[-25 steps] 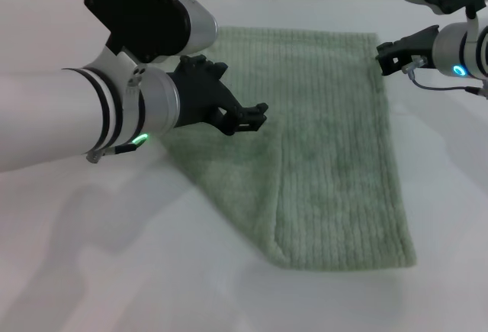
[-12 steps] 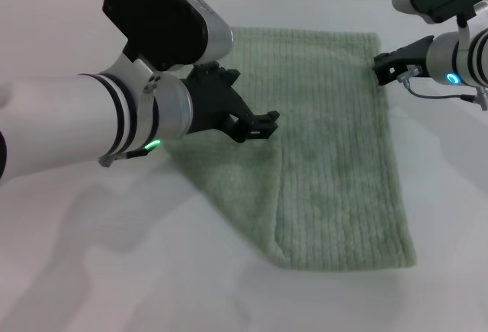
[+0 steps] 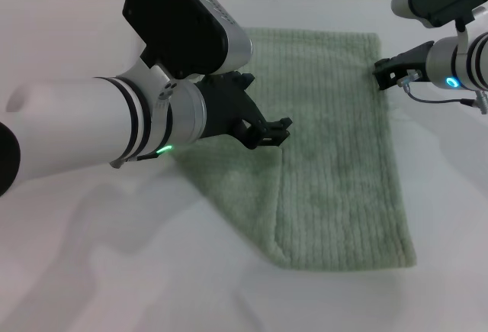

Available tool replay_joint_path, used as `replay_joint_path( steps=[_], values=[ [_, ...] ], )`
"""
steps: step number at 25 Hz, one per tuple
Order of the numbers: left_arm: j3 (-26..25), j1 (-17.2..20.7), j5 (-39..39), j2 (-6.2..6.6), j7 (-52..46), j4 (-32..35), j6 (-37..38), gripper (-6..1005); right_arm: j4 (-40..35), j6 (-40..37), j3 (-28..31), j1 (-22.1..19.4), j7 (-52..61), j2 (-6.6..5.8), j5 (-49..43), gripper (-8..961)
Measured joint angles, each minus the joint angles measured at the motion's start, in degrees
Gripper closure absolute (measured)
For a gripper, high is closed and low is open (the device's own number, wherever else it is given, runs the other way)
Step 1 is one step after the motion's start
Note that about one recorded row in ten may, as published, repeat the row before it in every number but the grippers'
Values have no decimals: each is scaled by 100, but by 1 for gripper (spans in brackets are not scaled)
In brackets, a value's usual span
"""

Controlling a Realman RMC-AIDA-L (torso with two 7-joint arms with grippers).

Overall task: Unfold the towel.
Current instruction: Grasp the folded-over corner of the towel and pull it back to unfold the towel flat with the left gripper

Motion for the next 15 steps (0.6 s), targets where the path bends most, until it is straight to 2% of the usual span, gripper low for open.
replay_joint_path(
  steps=[7, 15],
  values=[
    [98, -171, -178, -5, 276, 205, 22, 256, 11, 7, 4, 11, -1, -1, 0, 952],
    [127, -676, -761, -12, 896, 755, 65, 264, 14, 11, 4, 28, -1, -8, 0, 952]
  ],
)
